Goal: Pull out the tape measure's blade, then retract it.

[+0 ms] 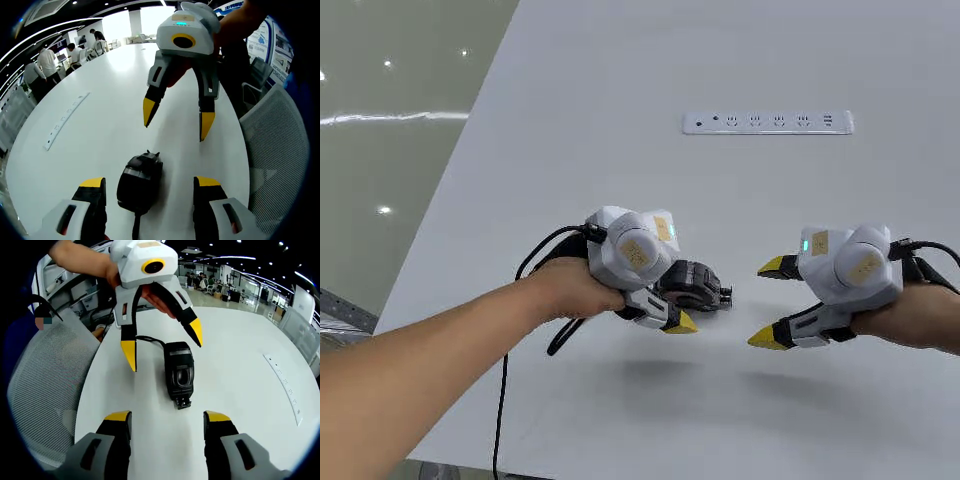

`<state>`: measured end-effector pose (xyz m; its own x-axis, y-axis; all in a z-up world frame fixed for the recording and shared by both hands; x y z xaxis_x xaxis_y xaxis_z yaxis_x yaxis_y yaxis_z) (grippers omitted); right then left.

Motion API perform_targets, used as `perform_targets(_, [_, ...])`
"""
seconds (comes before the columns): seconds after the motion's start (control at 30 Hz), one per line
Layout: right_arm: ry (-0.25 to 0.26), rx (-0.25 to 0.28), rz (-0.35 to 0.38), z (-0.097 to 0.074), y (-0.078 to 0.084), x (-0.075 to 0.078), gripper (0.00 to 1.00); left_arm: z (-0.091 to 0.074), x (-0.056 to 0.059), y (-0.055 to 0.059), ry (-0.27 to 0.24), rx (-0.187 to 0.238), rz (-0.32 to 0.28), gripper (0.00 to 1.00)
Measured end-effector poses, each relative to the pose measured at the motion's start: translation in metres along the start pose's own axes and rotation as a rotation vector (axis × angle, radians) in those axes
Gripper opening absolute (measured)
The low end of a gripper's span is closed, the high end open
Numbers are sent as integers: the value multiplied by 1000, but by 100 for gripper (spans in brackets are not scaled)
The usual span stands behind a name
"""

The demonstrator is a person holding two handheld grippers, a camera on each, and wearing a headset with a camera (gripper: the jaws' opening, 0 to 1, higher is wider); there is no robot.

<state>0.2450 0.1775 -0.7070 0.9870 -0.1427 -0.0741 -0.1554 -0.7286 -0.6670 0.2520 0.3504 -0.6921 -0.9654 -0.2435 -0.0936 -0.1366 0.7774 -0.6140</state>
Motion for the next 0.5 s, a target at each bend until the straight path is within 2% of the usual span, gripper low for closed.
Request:
perform_targets(0.2, [-8,-17,-23,12,2,4,51,5,-2,1,7,-15,25,65])
perform_targets(0.5, [1,-25,-34,26,3,14,45,13,-4,0,25,-15,37,61])
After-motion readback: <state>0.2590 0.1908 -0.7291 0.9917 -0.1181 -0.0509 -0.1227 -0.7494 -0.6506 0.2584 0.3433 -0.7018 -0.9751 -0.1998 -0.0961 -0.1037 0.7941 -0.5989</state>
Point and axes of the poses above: the centre of the closed fingertips' face, and the gripper's own axes: z roughly forward along the fingers, x roughly to its right, y roughly out of its underside, the point moved 9 cm from there along -z, roughly backward along the fingers, and after that the axes turned 3 degrees about z, right-handed, at the moved point
